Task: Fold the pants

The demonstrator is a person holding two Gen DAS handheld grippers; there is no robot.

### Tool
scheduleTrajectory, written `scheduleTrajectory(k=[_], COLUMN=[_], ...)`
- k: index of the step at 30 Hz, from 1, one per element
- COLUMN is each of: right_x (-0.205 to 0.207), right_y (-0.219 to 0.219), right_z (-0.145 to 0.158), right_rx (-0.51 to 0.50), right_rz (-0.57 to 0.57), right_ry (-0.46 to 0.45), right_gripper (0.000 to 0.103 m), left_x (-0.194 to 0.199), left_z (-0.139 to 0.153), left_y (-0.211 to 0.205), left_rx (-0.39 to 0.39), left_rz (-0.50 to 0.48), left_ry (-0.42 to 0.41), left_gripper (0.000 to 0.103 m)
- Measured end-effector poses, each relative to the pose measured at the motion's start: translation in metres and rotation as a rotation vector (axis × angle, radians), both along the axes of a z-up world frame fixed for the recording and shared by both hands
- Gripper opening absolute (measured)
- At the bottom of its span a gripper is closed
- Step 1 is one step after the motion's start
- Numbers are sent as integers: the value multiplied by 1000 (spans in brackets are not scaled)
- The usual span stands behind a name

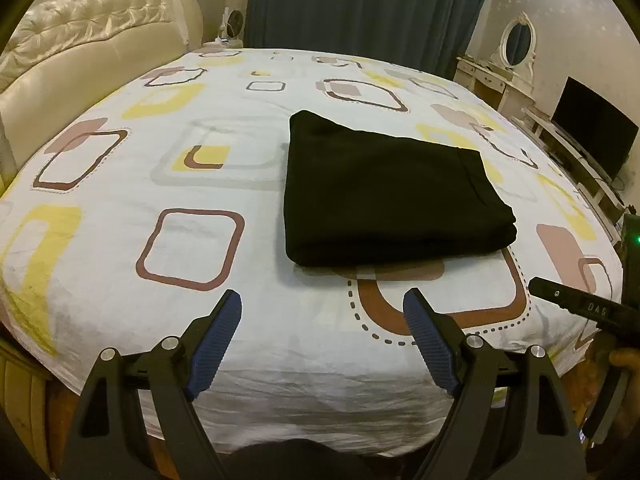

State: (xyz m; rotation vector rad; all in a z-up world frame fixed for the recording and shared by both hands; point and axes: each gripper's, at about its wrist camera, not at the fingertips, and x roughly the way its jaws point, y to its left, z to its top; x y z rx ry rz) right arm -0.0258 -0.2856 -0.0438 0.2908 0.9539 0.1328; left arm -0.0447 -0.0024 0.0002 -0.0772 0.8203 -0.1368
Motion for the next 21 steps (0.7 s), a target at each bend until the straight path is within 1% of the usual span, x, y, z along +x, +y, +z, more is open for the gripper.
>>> scheduleTrajectory(k=[2,6,18,21], right_x=[-3,-10,-10,-10], right_y=[4,14,16,17], right_z=[5,9,5,5], right_rx=[-32,-72,-98,-103], right_rz=[0,4,2,1], right_ry=[-20,-61,-65,-67], right_gripper=[86,86,87,87], left_x=[-2,-1,-2,-2], left_z=[0,0,2,2], left_y=[-1,-3,-9,-10], left_rx=[0,-1,25,31], left_rz=[8,10,6,9], left_ry=[-10,-14,-48,-53], left_gripper=[82,82,83,85])
